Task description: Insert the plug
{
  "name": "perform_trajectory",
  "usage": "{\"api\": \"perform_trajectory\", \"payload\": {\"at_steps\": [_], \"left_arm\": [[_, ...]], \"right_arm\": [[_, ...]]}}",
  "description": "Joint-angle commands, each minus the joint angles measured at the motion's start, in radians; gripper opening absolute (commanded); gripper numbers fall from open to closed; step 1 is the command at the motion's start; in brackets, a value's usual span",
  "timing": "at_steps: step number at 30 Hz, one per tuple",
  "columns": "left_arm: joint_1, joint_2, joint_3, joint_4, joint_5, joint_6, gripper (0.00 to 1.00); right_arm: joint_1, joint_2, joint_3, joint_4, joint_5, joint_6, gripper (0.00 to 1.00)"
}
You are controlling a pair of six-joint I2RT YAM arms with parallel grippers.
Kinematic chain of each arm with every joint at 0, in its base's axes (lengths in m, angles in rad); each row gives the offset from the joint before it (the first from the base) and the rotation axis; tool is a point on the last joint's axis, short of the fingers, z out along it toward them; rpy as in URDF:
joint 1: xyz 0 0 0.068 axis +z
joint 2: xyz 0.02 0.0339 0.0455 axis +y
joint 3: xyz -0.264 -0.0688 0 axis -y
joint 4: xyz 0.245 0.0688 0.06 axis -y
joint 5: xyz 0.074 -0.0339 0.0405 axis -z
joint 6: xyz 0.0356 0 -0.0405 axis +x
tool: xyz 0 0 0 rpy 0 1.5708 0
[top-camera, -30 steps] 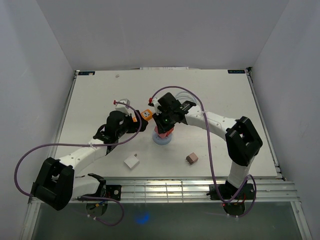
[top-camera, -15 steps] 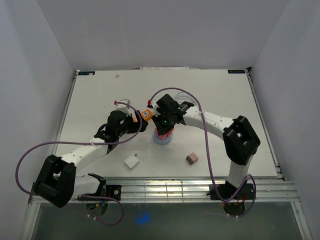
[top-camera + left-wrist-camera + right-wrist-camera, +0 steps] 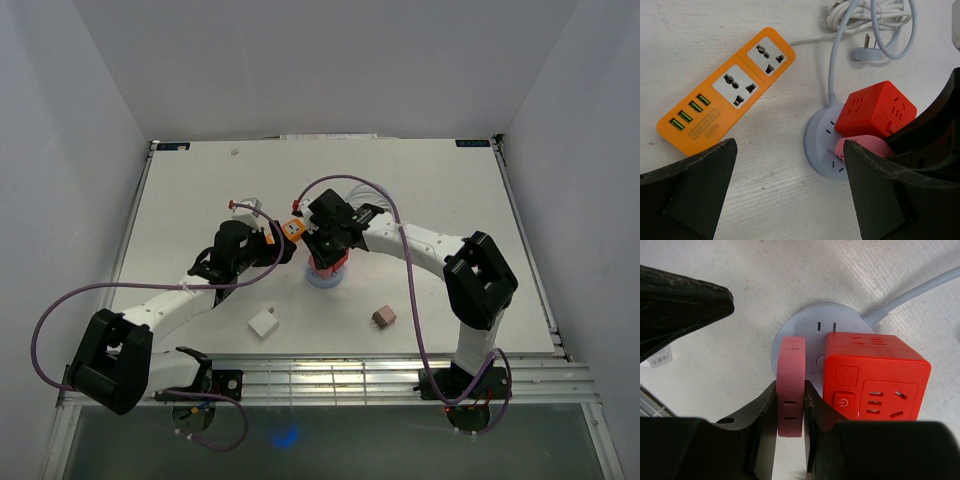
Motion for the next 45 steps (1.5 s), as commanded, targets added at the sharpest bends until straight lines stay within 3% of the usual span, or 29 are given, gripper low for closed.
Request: {"api": "perform_trajectory", "payload": {"at_steps": [1, 18, 35, 45], "left_arm": [[0.006, 0.002, 0.027, 0.028, 0.017, 0.010, 0.98], [0.028, 0.022, 0.018, 0.039, 0.055, -0.015, 0.98], [0.054, 0.053, 0.001, 0.079, 0.112, -0.029, 0.98], [0.060, 0.042, -0.007, 0.080, 0.120, -0.023, 0.98]], "right_arm": [[0.007, 0.019, 0.013, -0.013, 0.077, -0.030, 0.08], [0.011, 0.031, -0.044, 0.007, 0.146, -0.028, 0.08], [0.010, 0.144, 0.046, -0.138, 0.172, -0.017, 0.08], [0.008, 0.129, -0.004, -0.106, 0.183, -0.008, 0.08]]}}
